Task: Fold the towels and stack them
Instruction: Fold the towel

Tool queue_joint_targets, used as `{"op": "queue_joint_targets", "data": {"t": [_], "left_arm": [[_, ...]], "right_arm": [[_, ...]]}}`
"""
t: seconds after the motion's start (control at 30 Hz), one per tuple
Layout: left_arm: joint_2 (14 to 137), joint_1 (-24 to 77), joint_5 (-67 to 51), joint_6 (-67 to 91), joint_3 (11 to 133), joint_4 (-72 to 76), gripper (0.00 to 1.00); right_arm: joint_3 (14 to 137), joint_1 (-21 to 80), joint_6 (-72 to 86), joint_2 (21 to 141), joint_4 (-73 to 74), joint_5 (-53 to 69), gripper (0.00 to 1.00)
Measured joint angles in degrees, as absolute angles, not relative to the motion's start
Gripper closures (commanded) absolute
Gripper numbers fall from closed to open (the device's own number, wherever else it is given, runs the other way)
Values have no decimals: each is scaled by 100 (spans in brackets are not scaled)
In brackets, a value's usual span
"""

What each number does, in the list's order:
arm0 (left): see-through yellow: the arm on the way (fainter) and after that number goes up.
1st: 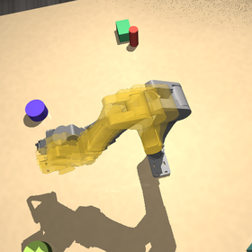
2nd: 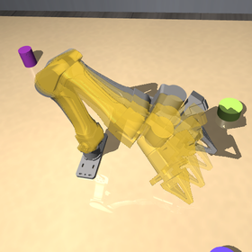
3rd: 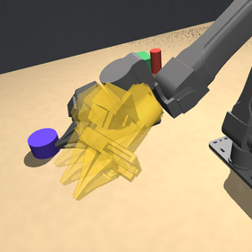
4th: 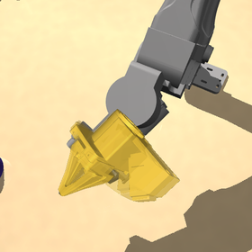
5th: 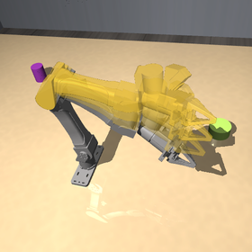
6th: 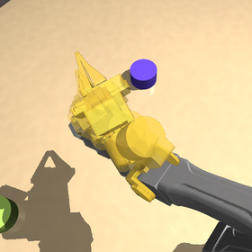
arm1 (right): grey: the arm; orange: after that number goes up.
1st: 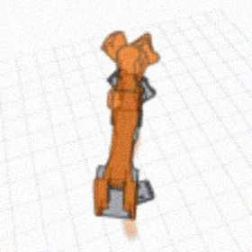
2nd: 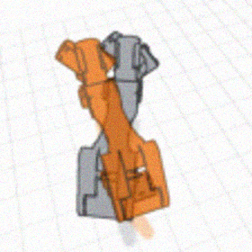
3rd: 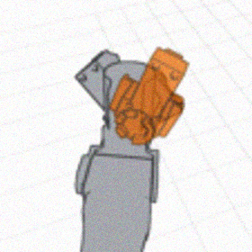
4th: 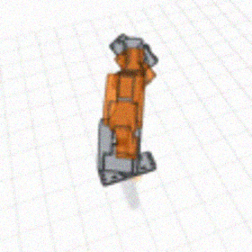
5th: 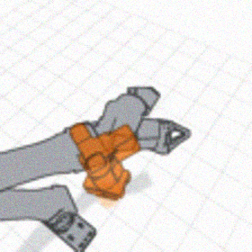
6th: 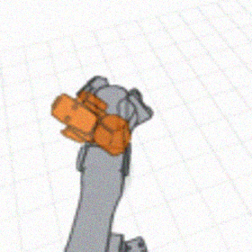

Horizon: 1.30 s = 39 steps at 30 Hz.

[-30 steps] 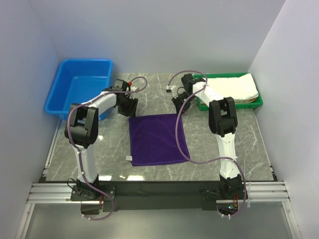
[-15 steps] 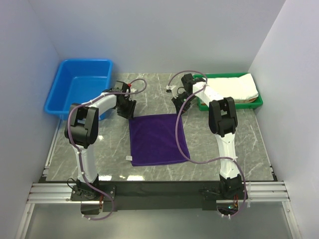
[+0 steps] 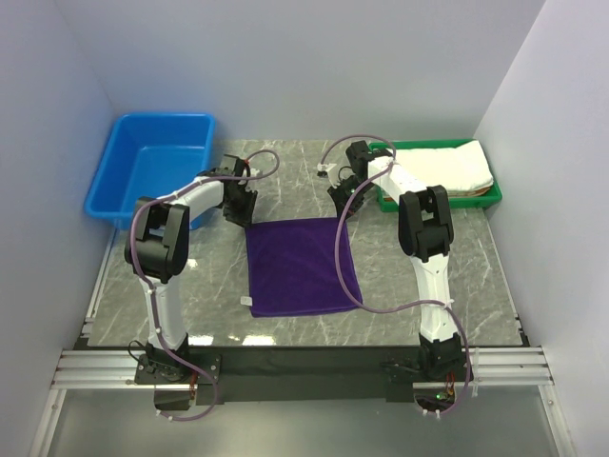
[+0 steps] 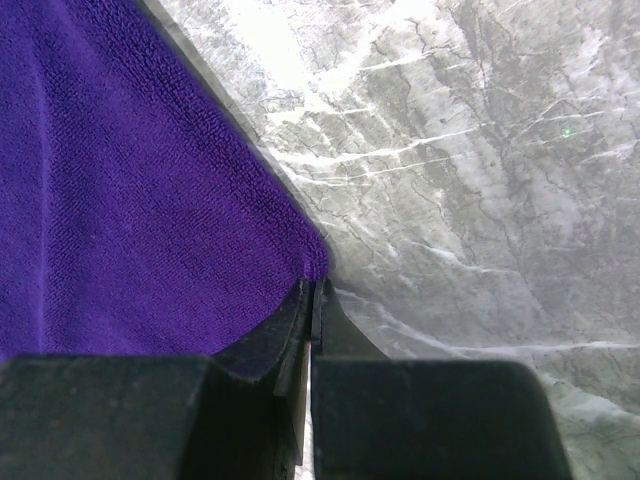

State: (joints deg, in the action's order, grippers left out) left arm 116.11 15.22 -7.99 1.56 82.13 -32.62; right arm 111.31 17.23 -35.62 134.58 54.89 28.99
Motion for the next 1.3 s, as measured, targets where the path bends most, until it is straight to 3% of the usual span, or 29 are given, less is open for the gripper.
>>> {"op": "queue_joint_targets", "data": {"t": [0.13, 0.43, 0.87, 1.3], "left_arm": [[11633, 1557, -676, 244, 8228, -3260, 71], [11640, 1651, -543, 331, 8232, -3225, 99], [11561, 1691, -281, 392, 8202, -3146, 99], [10641, 1702, 207, 239, 7579, -1621, 99]], "right_arm": [[11131, 1723, -3562, 13458, 5487, 2899, 100], [11131, 1723, -3559, 13458, 5487, 2899, 100], [10331, 1747, -3133, 12940, 4683, 2567, 100], [9367, 1765, -2727, 11504, 2749, 1570, 100]]}}
